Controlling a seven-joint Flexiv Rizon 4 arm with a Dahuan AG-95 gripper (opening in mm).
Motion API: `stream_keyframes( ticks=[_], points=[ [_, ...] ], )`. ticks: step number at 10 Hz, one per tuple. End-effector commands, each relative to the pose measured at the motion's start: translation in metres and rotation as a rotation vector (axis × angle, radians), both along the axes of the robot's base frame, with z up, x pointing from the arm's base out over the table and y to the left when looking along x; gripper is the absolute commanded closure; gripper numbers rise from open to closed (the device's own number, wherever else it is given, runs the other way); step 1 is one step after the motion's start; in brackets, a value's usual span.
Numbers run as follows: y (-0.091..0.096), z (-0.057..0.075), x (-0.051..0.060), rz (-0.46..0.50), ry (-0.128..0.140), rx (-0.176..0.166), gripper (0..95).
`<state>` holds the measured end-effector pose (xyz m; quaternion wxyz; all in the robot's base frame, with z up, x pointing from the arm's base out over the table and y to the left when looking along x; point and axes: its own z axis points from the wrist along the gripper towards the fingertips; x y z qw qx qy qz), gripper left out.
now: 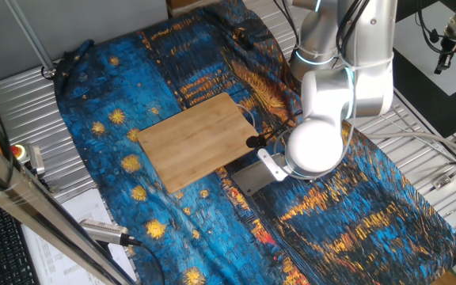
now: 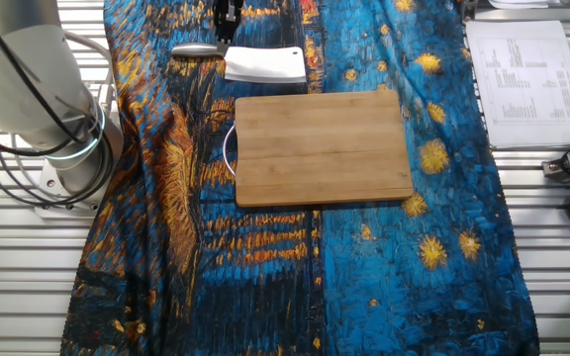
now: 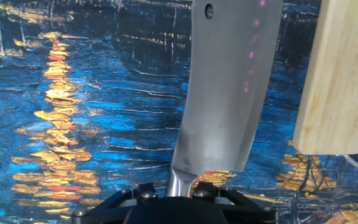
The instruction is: Put the knife on the cutting board
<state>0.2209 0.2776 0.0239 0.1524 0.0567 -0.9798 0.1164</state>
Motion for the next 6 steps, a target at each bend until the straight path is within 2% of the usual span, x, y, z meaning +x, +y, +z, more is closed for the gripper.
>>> stream_keyframes(
  ticks=[1,6],
  points=[
    [0.0001,-0.0010,-0.0001,-0.002,0.001,0.000,57.0],
    [-0.0030,-0.0059,-0.0035,-0.016,0.038,-0.001,57.0]
  ],
)
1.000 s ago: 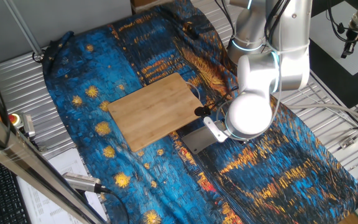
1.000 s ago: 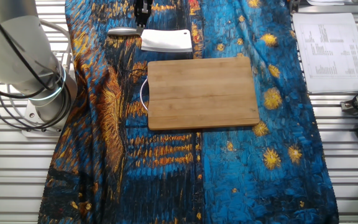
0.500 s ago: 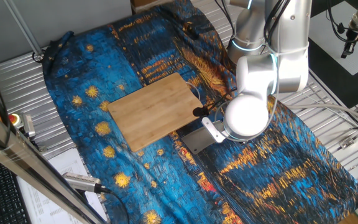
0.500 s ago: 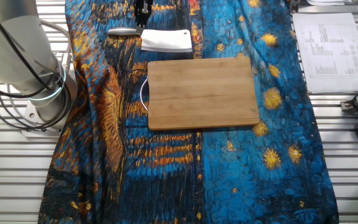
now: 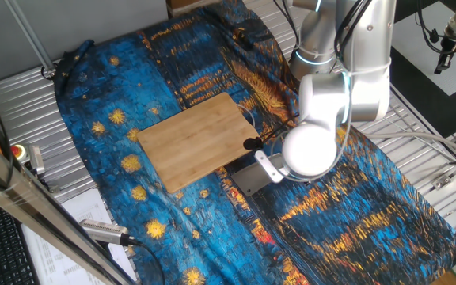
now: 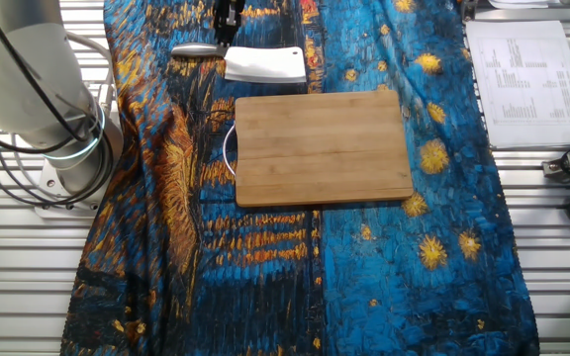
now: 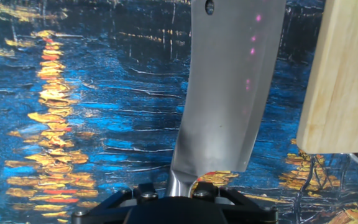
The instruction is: Put the knife on the cutting board
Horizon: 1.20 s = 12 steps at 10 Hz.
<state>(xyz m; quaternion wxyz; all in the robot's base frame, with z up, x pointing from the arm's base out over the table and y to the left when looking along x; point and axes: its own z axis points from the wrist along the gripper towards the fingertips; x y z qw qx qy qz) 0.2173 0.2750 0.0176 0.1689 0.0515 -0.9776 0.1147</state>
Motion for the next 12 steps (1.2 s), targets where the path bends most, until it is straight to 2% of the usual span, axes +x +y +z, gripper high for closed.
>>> stream_keyframes(
  ticks=[1,7,12],
  points=[
    [-0.0005,0.0005,0.0000,-0.005,0.011,-0.001,57.0],
    [-0.0009,0.0018,0.0003,-0.008,0.021,0.005,57.0],
    [0.0069,-0.0042,0.0036,-0.013,0.045,0.009,57.0]
  ],
)
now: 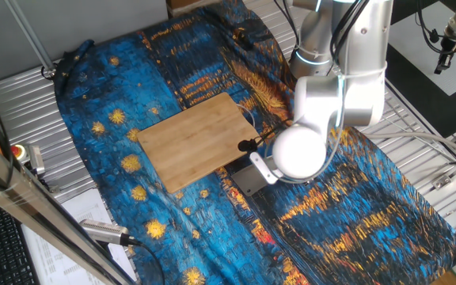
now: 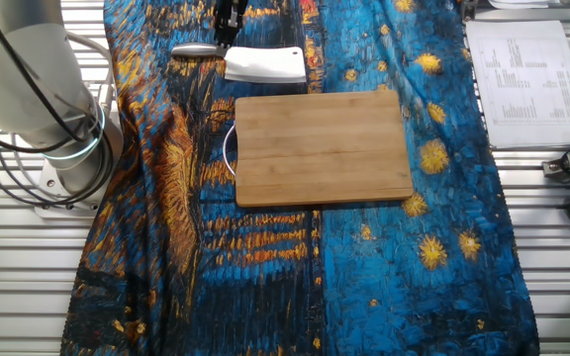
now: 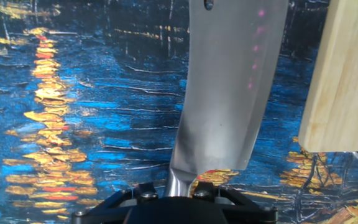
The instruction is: Put the knife on the cutting board
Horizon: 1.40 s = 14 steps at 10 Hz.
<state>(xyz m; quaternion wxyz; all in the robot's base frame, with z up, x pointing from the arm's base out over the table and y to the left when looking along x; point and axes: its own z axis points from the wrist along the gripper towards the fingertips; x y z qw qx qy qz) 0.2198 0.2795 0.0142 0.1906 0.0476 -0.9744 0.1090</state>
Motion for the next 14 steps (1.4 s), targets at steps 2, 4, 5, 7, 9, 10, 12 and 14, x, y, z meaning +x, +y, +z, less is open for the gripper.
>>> stream_keyframes(
  ticks=[2,4,5,7,9,10,12,14],
  points=[
    [0.0051,-0.0023,0.0023,0.005,0.008,-0.002,57.0],
    [0.0051,-0.0023,0.0023,0.016,-0.003,0.013,57.0],
    [0.0051,-0.0023,0.0023,0.016,0.000,0.035,57.0],
    [0.0051,-0.0023,0.0023,0.021,0.003,0.040,57.0],
    [0.0051,-0.0023,0.0023,-0.015,0.008,0.034,57.0],
    [0.0051,-0.0023,0.0023,-0.017,0.009,0.032,57.0],
    [0.0050,-0.0029,0.0023,-0.023,0.014,0.030,76.0],
    [0.0037,-0.0053,0.0014,-0.033,0.015,0.029,76.0]
  ],
)
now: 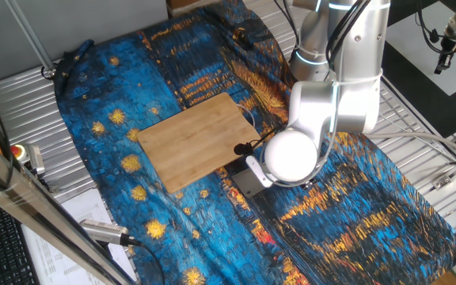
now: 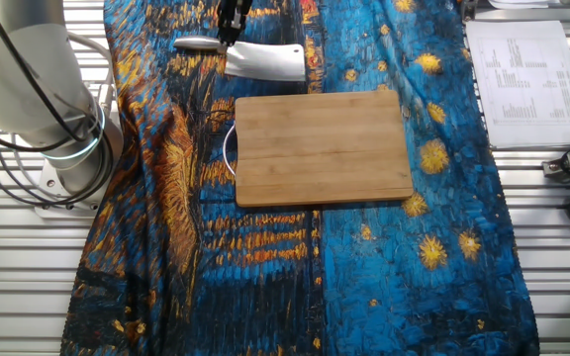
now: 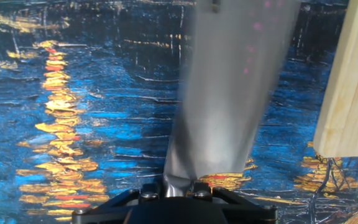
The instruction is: Put the knife on the cutting board
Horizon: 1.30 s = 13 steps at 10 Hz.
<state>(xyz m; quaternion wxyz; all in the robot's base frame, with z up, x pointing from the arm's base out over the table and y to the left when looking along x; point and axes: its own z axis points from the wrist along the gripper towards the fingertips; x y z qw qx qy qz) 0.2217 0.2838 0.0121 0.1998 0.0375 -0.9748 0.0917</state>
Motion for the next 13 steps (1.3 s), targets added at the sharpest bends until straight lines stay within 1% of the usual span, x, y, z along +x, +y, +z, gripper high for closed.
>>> stream_keyframes(
  ticks=[1,2,3,5,7,8,9,11,13],
  points=[
    [-0.001,-0.003,-0.001,-0.005,-0.001,0.000,76.0],
    [-0.001,-0.001,-0.001,-0.007,0.003,-0.004,76.0],
    [-0.001,0.001,-0.001,-0.008,0.004,-0.005,95.0],
    [0.000,0.001,0.000,-0.006,0.002,-0.002,95.0],
    [0.002,-0.001,0.003,-0.006,0.003,-0.005,95.0],
    [0.002,0.000,0.006,-0.005,0.006,-0.006,95.0],
    [0.001,0.002,0.008,-0.003,0.007,-0.004,95.0],
    [-0.002,0.005,0.019,0.000,0.006,0.008,95.0],
    [0.001,0.003,0.024,-0.005,0.002,0.011,95.0]
  ],
)
